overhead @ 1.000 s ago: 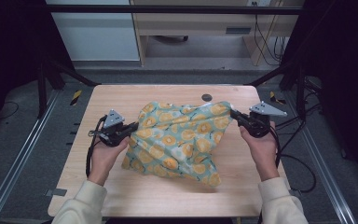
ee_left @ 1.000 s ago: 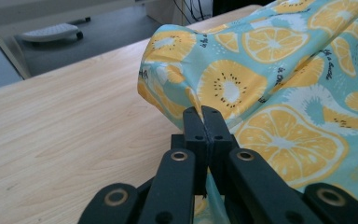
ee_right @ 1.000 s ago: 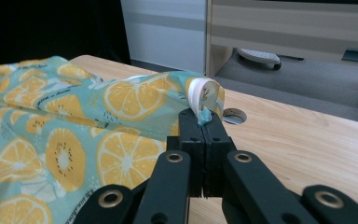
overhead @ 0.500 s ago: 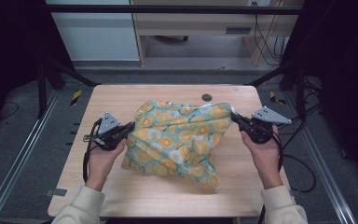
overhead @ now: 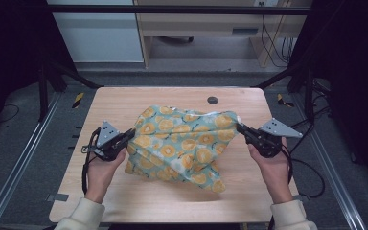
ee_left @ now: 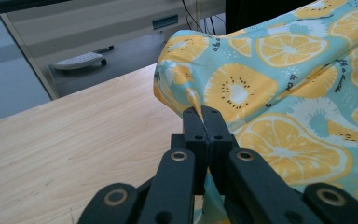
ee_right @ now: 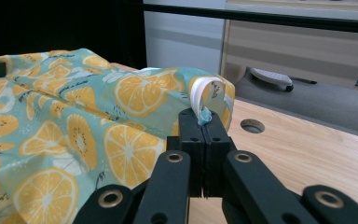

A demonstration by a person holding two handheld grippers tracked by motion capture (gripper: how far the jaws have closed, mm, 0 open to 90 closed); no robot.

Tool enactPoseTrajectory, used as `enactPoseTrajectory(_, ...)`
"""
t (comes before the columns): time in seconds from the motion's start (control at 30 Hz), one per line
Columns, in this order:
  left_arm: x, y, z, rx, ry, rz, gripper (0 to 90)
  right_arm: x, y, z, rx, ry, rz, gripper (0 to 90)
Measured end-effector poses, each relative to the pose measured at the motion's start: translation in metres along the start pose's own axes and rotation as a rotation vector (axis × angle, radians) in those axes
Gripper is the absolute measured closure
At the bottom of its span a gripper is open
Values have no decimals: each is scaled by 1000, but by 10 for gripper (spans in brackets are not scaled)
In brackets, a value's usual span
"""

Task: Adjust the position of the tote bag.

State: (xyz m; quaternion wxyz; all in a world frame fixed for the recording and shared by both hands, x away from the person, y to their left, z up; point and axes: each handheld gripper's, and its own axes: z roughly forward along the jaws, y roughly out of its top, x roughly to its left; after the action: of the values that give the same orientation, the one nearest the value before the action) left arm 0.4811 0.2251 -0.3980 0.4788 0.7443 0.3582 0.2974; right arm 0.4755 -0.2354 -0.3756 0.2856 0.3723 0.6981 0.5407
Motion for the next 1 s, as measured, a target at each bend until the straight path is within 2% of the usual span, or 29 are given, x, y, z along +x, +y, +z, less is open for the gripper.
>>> enactPoseTrajectory(0.4,-9,-17,-16,-27,-4,0,900,12,-21,-14,10,32,3,900)
enactPoseTrajectory(0.53,-13,-22,-22,-36,-6,13,900,14,-28,-17,16,38,6,900)
enactPoseTrajectory(0.63,-17,-26,-31,-51,-2,40,900,17,-31,-21,9,47,20,899)
enactPoseTrajectory(0.7,-19,-30,-36,-48,-6,40,900,20,-34,-24,3,53,17,899)
enactPoseTrajectory(0.8,-23,-35,-43,-46,-18,27,900,24,-38,-28,-2,56,17,900)
enactPoseTrajectory(0.87,-24,-38,-48,-42,-28,32,900,27,-43,-31,3,62,20,899)
enactPoseTrajectory(1.0,-21,-43,-55,-61,-58,-20,900,32,-48,-35,1,77,23,899)
